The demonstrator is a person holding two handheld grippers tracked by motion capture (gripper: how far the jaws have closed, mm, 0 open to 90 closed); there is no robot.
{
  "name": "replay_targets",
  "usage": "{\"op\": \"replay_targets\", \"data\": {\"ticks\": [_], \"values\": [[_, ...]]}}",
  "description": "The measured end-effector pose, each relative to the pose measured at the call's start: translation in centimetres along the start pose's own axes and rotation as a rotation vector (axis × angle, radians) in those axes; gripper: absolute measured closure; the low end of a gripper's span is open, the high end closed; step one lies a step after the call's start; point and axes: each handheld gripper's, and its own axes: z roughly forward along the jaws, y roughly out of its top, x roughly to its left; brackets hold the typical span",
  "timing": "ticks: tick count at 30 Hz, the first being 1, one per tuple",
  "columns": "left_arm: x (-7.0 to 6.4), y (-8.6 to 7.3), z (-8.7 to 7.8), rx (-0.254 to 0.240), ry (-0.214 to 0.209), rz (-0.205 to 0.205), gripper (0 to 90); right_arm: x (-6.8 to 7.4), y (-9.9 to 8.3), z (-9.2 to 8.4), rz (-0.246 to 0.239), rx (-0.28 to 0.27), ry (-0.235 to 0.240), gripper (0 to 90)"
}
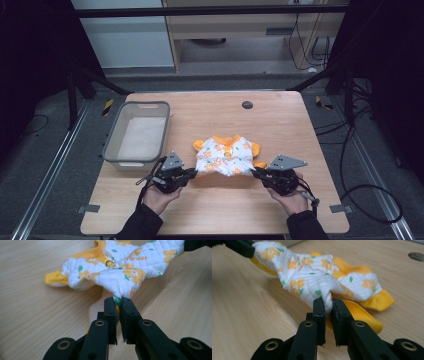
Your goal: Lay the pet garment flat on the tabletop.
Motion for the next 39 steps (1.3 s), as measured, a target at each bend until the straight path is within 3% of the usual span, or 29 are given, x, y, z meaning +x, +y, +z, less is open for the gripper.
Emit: {"op": "replay_targets", "data": {"ticks": [5,7,9,10,11,14,18,21,23,26,27,28,29,30,33,34,39], "values": [[-0.2,0.9,-1.2,-0.015,-0.014,0.008,83.2,0.1,1.3,-1.2,0.023,-0.035,0.028,81.7],[0.4,1.9,-1.2,-0.001,-0.002,-0.021,82.7,-0.5,2.4,-1.1,0.081,-0.033,0.039,81.3],[0.8,2.1,-0.9,0.004,0.004,-0.036,82.4,-0.8,2.8,-0.7,0.097,-0.026,0.027,81.1],[1.3,2.3,-0.5,0.011,0.012,-0.051,82.2,-1.7,3.3,0.7,0.141,0.001,0.013,80.6],[2.2,2.4,0.8,0.038,0.031,-0.09,82.1,-2.2,3.5,1.7,0.152,0.024,-0.01,80.6],[3.7,2.1,3.0,0.07,0.08,-0.128,81.4,-3.5,3.3,4.9,0.181,0.087,-0.063,80.4],[5.1,1.4,5.1,0.087,0.108,-0.173,78.9,-4.2,2.5,7.1,0.204,0.063,-0.105,78.9],[5.6,1.1,6.5,0.095,0.149,-0.173,72.2,-4.4,1.7,8.7,0.167,0.055,-0.17,74.4],[5.6,1.1,6.5,0.091,0.149,-0.174,67.6,-4.1,1.7,8.7,0.138,0.051,-0.181,71.4],[5.2,0.9,4.9,0.026,0.173,-0.147,54.4,-4.0,2.1,7.4,0.116,0.007,-0.177,64.2],[5.2,0.9,4.9,0.026,0.173,-0.147,51.2,-4.0,2.3,6.8,0.116,-0.011,-0.175,61.1],[5.0,0.9,3.6,-0.008,0.163,-0.142,49.0,-4.1,2.4,6.1,0.116,-0.026,-0.172,58.5],[5.0,0.9,3.6,-0.008,0.163,-0.142,46.6,-4.1,2.4,6.1,0.116,-0.026,-0.172,58.5],[4.6,0.7,2.6,-0.016,0.162,-0.128,44.6,-4.1,2.5,4.9,0.106,-0.037,-0.169,56.3],[4.0,0.1,1.7,-0.005,0.16,-0.099,42.6,-4.0,2.1,3.6,0.09,-0.042,-0.165,55.0],[3.5,-0.9,1.3,0.009,0.159,-0.097,41.4,-4.1,1.4,2.9,0.089,-0.038,-0.15,54.6],[2.7,-2.4,2.1,0.059,0.151,-0.085,41.3,-4.7,-0.6,3.2,0.098,0.014,-0.154,54.9]]}}
